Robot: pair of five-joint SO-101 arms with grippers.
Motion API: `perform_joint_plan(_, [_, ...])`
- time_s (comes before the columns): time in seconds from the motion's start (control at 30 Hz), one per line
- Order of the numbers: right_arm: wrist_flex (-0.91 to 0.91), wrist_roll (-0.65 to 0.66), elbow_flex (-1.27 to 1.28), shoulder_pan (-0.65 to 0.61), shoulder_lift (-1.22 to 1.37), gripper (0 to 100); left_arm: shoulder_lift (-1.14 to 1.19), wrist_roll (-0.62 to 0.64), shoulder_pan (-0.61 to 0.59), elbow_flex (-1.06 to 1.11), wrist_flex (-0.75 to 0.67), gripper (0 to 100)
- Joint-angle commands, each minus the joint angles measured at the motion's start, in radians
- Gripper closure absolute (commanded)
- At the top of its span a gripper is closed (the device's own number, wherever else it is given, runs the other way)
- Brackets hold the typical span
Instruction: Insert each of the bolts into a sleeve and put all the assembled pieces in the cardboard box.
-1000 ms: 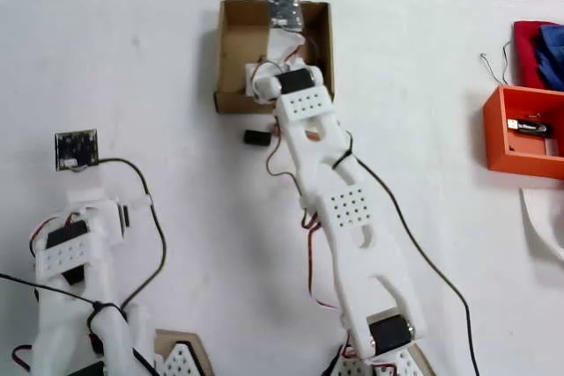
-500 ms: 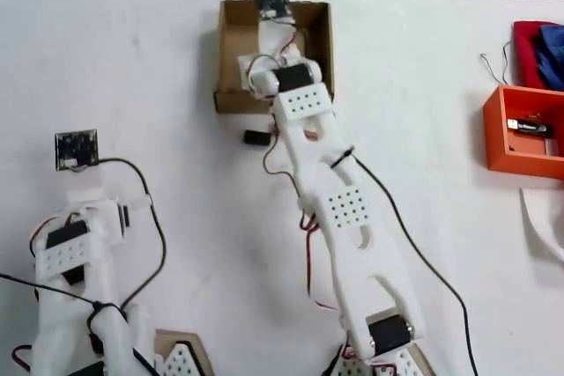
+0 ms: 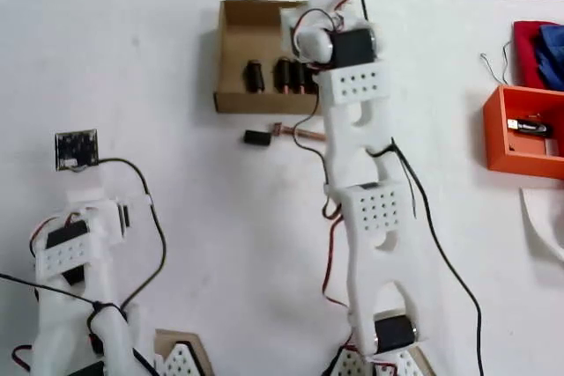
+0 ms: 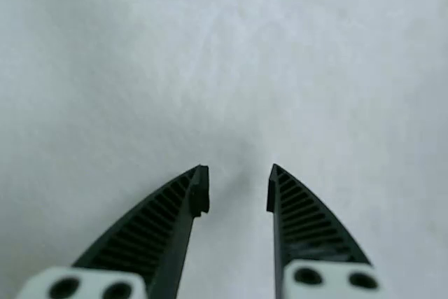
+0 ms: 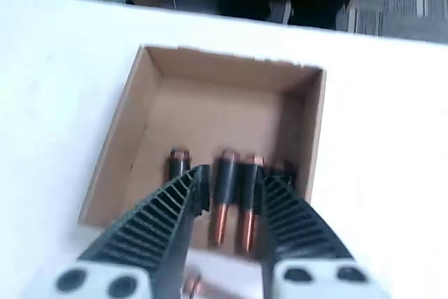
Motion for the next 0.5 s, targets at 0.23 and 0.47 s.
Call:
perform_joint_plan(0.23, [0.205, 0.207, 0.101, -0.085, -0.203, 90.5, -0.011, -0.011, 0.000, 0.002, -0.012, 84])
perform_joint_plan(0.47, [0.203, 0.256, 0.712, -0.139, -0.615, 90.4, -0.011, -0.011, 0.000, 0.002, -0.012, 84])
